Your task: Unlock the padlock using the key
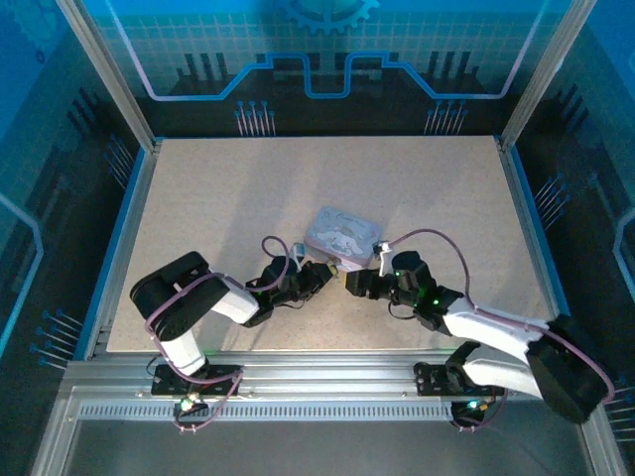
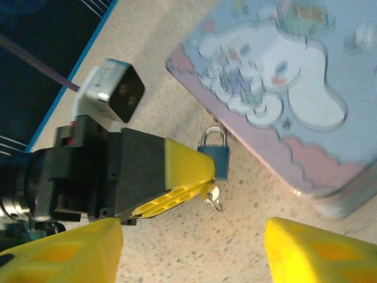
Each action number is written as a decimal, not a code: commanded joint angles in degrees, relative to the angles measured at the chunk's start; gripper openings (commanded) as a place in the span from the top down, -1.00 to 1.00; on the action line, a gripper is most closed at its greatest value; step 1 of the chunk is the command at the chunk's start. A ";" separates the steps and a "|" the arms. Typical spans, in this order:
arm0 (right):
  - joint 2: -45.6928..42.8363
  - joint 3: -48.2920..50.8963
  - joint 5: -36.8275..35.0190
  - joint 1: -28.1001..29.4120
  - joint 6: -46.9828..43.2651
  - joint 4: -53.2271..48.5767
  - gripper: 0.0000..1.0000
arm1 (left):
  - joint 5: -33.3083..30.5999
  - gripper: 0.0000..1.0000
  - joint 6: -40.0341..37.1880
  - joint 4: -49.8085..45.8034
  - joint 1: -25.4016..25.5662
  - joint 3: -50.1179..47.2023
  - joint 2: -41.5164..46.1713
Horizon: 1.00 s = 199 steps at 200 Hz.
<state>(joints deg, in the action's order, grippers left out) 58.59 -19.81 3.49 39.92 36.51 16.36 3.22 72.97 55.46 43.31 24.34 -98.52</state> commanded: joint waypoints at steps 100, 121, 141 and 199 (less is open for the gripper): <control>-1.96 2.34 -25.98 22.84 -56.56 5.60 -0.65 | -0.68 0.75 2.49 -5.90 0.59 1.44 7.23; 3.49 1.12 -28.77 23.96 -60.06 8.39 -0.57 | -0.59 0.75 2.87 -5.76 0.61 1.35 7.33; 9.21 -0.48 -30.08 23.97 -61.36 11.25 -0.46 | -0.84 0.75 2.90 -5.89 0.58 0.99 7.88; 20.75 -3.90 -32.49 23.28 -64.73 17.22 -0.21 | -1.12 0.75 3.16 -7.88 0.17 0.21 10.62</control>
<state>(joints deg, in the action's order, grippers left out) 76.69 -21.76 -26.79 63.35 -25.65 28.18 3.18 75.11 47.40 43.46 24.34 -90.35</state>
